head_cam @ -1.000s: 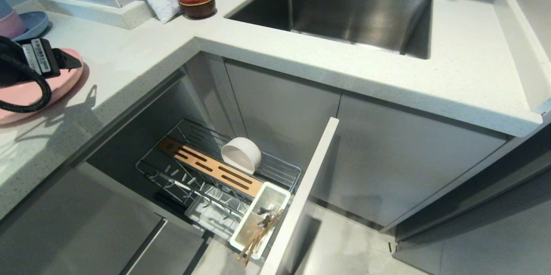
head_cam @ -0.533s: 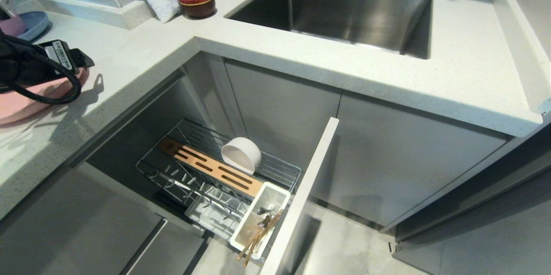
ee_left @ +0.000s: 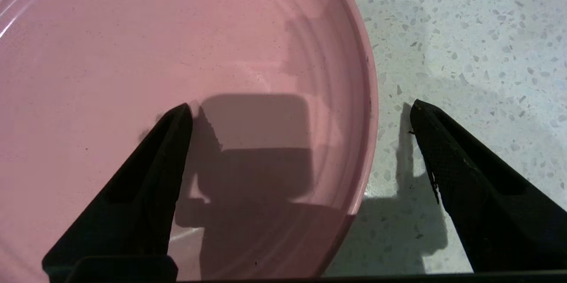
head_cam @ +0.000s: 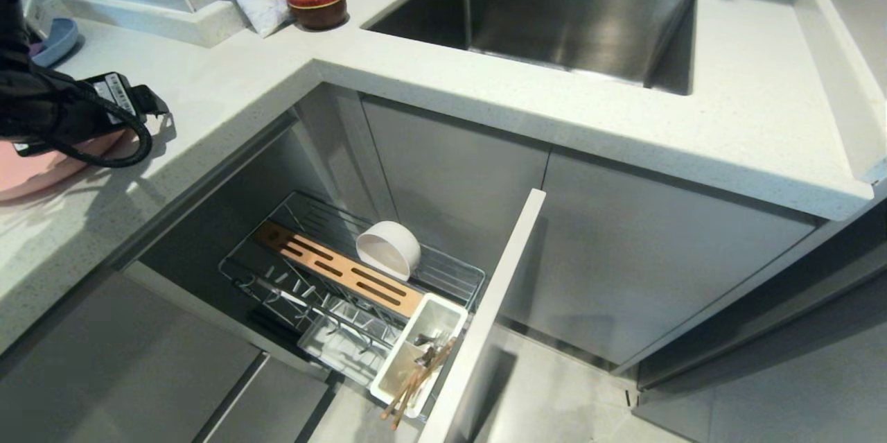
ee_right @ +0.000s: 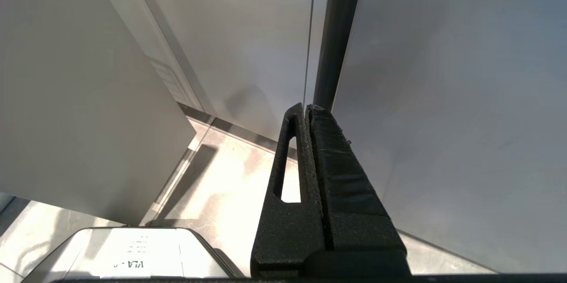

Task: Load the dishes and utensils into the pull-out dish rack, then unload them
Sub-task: Pick up the plate and place it in the cupboard

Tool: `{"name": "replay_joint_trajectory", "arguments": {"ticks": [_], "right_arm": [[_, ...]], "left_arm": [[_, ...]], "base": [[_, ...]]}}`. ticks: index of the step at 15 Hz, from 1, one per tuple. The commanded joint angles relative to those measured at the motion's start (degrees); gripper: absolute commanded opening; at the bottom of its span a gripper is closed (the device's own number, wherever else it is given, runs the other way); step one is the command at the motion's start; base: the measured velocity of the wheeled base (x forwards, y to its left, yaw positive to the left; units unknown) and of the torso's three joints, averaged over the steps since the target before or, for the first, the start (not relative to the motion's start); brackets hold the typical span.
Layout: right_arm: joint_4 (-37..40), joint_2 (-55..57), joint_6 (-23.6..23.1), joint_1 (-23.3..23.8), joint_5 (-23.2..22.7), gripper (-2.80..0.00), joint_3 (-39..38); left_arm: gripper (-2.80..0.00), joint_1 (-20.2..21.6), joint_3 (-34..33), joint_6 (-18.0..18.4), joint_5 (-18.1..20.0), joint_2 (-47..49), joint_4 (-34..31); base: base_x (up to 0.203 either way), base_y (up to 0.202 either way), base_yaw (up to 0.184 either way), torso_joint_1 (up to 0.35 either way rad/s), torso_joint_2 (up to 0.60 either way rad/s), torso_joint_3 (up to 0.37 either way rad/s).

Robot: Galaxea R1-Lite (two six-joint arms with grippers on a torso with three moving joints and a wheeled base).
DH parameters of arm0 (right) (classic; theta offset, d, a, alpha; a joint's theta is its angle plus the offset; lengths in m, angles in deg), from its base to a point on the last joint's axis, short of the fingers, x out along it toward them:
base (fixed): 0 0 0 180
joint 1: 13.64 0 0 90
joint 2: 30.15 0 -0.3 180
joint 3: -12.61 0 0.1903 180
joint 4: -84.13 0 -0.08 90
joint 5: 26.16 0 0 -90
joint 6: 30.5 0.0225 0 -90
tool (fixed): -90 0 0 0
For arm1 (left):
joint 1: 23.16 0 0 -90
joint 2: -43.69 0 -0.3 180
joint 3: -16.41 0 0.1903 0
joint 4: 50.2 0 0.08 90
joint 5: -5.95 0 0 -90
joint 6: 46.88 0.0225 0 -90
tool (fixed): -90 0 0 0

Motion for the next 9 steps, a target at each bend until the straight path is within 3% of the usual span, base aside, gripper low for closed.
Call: {"name": "replay_joint_trajectory", "arguments": {"ticks": [1, 3, 4, 9], "right_arm": [[0.0, -0.21, 0.02, -0.01, -0.02, -2.8, -0.09], [0.0, -0.21, 0.02, -0.01, 0.06, -2.8, -0.09], [0.0, -0.21, 0.02, -0.01, 0.0, -2.8, -0.09], [0.0, -0.21, 0.02, -0.01, -0.02, -2.8, -0.09]], "left_arm": [[0.0, 0.04, 0.07, -0.13, -0.15, 0.26, -0.12], [0.0, 0.04, 0.07, -0.11, -0.15, 0.26, -0.12], [-2.8, 0.04, 0.07, -0.11, -0.15, 0.28, -0.12], [-2.8, 0.04, 0.07, -0.04, -0.15, 0.26, -0.21]], "base": [[0.0, 0.0, 0.0, 0.0, 0.0, 0.0], [0.0, 0.0, 0.0, 0.0, 0.0, 0.0], [0.0, 0.0, 0.0, 0.0, 0.0, 0.0], [0.0, 0.0, 0.0, 0.0, 0.0, 0.0]]}}
